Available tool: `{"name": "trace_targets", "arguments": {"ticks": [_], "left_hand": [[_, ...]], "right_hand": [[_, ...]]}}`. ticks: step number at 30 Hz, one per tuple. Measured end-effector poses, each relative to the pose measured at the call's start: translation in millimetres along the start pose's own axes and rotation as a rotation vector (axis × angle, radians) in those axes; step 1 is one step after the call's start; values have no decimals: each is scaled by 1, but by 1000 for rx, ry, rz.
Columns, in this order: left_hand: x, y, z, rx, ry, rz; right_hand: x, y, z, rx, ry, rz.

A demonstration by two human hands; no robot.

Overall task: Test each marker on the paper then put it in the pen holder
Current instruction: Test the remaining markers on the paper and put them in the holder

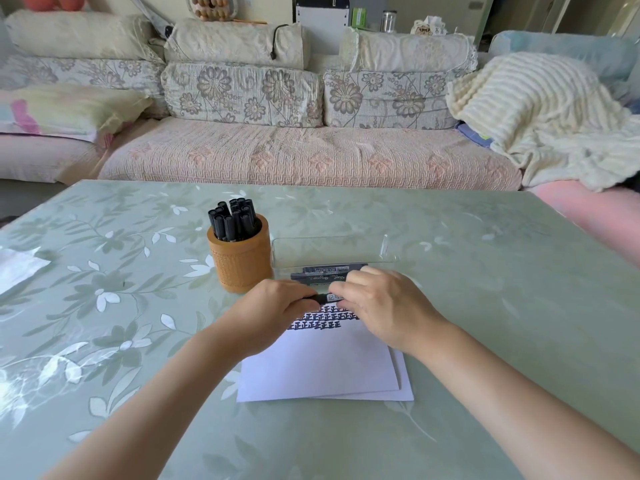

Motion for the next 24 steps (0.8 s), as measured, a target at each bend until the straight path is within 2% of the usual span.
{"name": "trace_targets", "arguments": {"ticks": [2, 5, 6, 8, 10, 12, 17, 20, 24], "left_hand": [[-6, -1, 3, 80, 74, 51], [-8, -4, 3, 155, 167, 79], [-8, -6, 3, 148, 166, 81], [-7, -8, 0, 96, 140, 69], [-4, -10, -7, 15, 87, 7], [-5, -15, -21, -81, 39, -47], [-21, -32, -64, -230, 165, 77], [-23, -43, -79, -354, 296, 135], [-21, -57, -104, -497, 318, 136]], "right_hand": [[4, 0, -1, 87, 76, -69], [15, -2, 6, 277, 402, -189], [16, -2, 6, 278, 430, -192], [17, 0, 7, 255, 372, -171], [14, 0, 3, 149, 202, -101], [11, 0, 4, 96, 137, -61], [13, -7, 26, 296, 264, -89], [22, -10, 24, 333, 366, -91], [25, -10, 22, 375, 441, -72]]}}
Point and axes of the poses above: each hand's wrist, its own y-axis towards the middle knuckle, its own x-axis out of the palm, z = x × y, the point moved 7 cm from there along y, towards the middle knuckle, and after that the axes turned 10 degrees about y, right-handed, at the moved point
